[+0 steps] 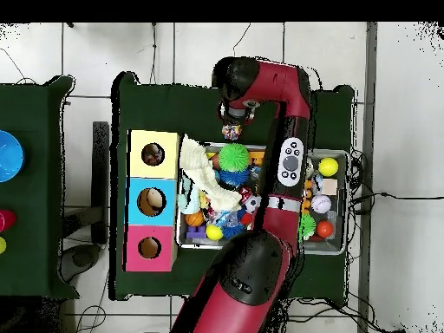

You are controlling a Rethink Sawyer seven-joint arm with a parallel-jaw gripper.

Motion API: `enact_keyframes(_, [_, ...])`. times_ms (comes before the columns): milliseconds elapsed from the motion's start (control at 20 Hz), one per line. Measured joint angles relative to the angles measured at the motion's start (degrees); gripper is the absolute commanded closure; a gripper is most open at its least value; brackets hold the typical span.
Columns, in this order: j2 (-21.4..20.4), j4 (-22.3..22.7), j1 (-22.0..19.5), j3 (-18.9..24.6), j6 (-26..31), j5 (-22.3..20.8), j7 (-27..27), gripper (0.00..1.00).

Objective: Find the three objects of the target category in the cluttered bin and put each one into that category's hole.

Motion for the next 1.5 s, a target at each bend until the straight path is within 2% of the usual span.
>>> enact_keyframes(500, [1.39,-1.25,-0.14,3.0,0.02,-0.79,0.0,0.0])
enact_keyframes(800, [1.39,-1.24,-0.14,3.35,-0.14,-1.41,0.0,0.0])
enact_keyframes(850, [1.38,-1.24,-0.14,3.35,-0.21,-1.42,0.0,1.0])
enact_keyframes(1500, [0.84,-1.22,0.04,3.94,-0.19,-2.63,0.0,1.0])
